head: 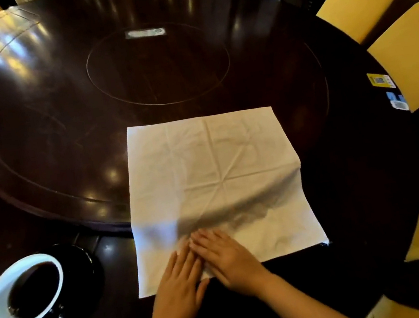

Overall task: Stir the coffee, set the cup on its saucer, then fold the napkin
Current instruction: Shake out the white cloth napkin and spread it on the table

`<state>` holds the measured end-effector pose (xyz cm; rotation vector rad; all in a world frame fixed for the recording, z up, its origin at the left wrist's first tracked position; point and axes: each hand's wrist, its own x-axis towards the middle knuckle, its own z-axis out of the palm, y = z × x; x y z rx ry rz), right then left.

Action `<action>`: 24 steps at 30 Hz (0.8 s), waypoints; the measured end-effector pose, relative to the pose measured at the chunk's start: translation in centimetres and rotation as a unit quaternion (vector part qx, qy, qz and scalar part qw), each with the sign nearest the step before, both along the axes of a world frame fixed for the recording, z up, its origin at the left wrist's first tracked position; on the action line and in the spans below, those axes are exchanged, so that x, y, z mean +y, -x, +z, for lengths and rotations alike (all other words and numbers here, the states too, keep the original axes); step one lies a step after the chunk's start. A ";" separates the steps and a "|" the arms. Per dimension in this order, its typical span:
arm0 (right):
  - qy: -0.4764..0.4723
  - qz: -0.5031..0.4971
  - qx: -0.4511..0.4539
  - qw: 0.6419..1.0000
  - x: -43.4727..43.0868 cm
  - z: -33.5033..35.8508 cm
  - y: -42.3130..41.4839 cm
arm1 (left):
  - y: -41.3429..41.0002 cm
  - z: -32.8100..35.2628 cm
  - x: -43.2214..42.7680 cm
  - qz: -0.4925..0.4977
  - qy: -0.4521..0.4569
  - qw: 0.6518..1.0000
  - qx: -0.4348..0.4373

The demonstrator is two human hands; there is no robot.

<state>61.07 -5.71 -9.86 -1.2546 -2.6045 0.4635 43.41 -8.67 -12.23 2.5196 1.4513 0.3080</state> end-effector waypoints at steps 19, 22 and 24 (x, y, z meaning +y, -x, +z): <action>0.118 -0.279 -0.217 0.928 -3.9 0.4 -18.8 | 2.3 -1.0 -1.2 0.058 0.049 0.992 0.104; 0.098 -0.246 -0.216 0.940 -5.0 1.3 -19.2 | 2.7 -0.6 -1.6 0.055 0.071 0.989 0.114; 0.060 -0.218 -0.213 0.951 -6.2 2.0 -19.5 | 2.9 -0.3 -1.8 0.054 0.080 0.988 0.122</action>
